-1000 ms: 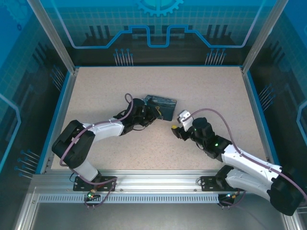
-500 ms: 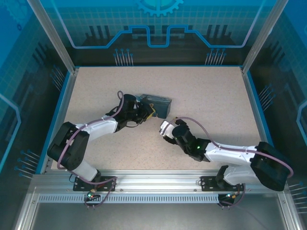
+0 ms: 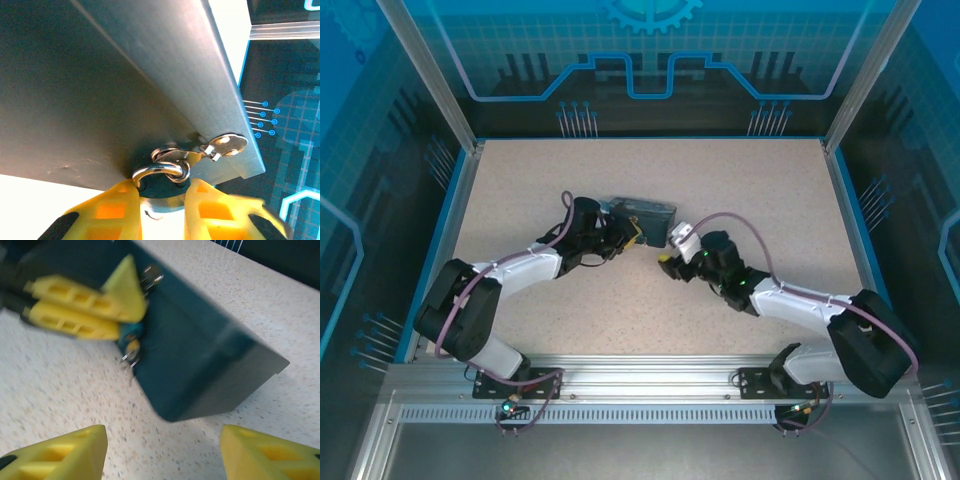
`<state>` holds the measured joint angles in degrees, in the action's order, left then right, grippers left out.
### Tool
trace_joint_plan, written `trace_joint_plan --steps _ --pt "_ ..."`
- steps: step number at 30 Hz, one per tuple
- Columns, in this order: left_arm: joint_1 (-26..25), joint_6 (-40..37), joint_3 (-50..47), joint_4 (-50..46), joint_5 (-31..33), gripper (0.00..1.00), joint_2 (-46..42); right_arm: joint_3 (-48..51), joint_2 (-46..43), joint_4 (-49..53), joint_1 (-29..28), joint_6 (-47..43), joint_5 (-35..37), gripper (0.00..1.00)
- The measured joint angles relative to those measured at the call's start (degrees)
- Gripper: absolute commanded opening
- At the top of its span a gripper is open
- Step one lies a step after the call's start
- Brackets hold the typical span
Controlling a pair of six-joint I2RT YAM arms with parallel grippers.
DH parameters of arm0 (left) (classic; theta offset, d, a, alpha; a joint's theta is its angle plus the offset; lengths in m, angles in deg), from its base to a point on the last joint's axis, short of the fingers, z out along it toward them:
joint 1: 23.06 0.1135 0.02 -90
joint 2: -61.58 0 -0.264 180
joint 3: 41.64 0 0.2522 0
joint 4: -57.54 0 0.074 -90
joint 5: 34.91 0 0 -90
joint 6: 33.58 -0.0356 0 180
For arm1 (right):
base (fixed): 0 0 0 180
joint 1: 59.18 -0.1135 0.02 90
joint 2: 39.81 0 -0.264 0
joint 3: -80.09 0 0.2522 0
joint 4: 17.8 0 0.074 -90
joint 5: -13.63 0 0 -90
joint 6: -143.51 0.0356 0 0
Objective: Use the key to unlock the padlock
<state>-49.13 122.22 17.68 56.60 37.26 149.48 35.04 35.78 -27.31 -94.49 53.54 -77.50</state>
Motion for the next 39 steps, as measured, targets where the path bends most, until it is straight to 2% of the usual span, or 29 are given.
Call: trace_joint_plan --steps 2,5,8,11,20,39 --pt "-0.3 0.4 -0.5 0.4 0.1 0.03 -0.1 -0.3 2.0 -2.4 4.3 5.9 -7.0 0.55" --pt "-1.0 1.2 -0.9 1.5 0.3 0.02 -0.1 -0.7 5.4 -6.3 6.9 14.0 -15.3 0.53" --pt "-1.7 1.9 -1.2 3.0 0.7 0.02 -0.1 -0.8 8.1 -10.1 7.2 21.0 -20.9 0.5" --pt "-1.9 2.8 -1.8 4.3 1.5 0.02 -0.1 -1.0 9.7 -12.2 7.6 26.1 -23.6 0.5" --pt "-2.4 4.3 -2.2 6.8 1.8 0.02 0.0 -3.3 10.4 -11.5 7.6 30.9 -24.7 0.47" --pt "-3.7 4.9 -2.2 7.3 3.1 0.01 1.4 -5.8 13.1 -7.2 4.9 30.5 -20.2 0.35"
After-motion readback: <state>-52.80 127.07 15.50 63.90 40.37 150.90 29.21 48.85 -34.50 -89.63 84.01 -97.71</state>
